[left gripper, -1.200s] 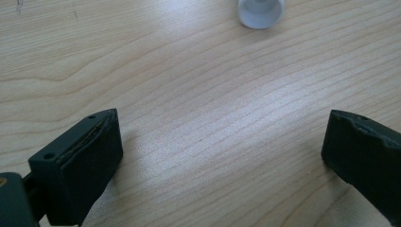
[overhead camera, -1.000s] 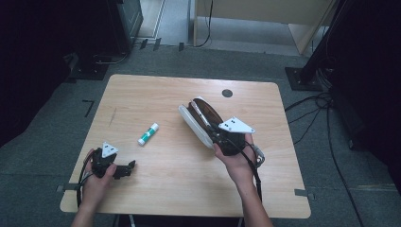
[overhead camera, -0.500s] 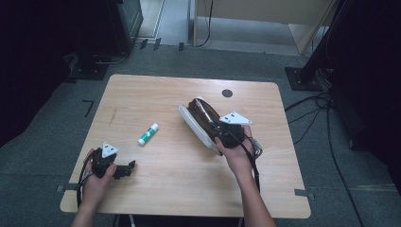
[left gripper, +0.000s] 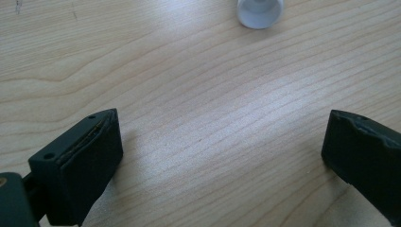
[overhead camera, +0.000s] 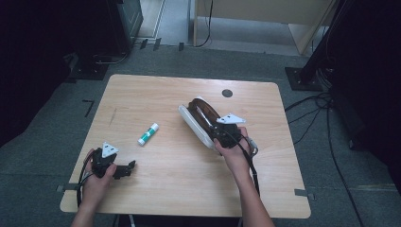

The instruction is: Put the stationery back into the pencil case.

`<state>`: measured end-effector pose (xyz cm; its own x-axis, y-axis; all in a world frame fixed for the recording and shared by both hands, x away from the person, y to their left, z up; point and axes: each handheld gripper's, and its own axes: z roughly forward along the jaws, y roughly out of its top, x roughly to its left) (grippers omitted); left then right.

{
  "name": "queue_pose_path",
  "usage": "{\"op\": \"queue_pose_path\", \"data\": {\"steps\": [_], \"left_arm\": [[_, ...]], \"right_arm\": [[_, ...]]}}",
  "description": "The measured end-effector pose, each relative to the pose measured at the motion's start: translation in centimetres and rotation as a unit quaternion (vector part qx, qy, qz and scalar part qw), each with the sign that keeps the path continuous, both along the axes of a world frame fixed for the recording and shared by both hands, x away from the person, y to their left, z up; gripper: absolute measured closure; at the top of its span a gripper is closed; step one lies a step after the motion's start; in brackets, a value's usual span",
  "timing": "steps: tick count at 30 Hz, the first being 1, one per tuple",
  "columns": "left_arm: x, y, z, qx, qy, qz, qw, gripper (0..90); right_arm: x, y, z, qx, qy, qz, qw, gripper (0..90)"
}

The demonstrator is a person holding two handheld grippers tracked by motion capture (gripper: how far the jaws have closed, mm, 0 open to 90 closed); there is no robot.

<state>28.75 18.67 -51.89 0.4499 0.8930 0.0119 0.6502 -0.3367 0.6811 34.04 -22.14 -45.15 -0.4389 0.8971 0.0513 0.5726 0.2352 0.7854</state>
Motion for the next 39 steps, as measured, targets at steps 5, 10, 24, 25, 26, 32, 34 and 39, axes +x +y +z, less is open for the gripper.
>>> {"op": "queue_pose_path", "data": {"steps": [5,10,24,25,26,32,34,39], "left_arm": [[0.0,0.0,0.0,0.000,0.000,0.000,1.0000,0.0],[0.0,0.0,0.0,0.000,0.000,0.000,1.0000,0.0],[0.0,0.0,0.0,0.000,0.000,0.000,1.0000,0.0],[0.0,0.0,0.0,0.000,0.000,0.000,1.0000,0.0],[0.0,0.0,0.0,0.000,0.000,0.000,1.0000,0.0],[0.0,0.0,0.0,-0.001,0.000,0.000,1.0000,0.0],[0.0,0.0,0.0,-0.001,0.000,0.000,1.0000,0.0],[0.0,0.0,0.0,-0.001,0.000,0.000,1.0000,0.0]], "right_arm": [[0.3,0.0,-0.8,0.003,0.016,-0.003,0.9999,81.3],[0.5,-0.1,-1.4,-0.001,0.030,-0.008,0.9995,81.3],[0.8,-0.2,-1.9,-0.010,0.054,-0.003,0.9985,80.2],[0.8,-0.2,-1.9,-0.010,0.054,-0.002,0.9985,80.2],[0.8,-0.2,-1.9,-0.010,0.053,-0.002,0.9985,80.2],[0.6,-0.2,-1.8,-0.008,0.049,-0.004,0.9988,80.2],[0.5,-0.3,-1.6,-0.007,0.045,-0.005,0.9990,79.8],[0.4,-0.6,-1.2,0.000,0.036,-0.003,0.9994,77.3]]}}
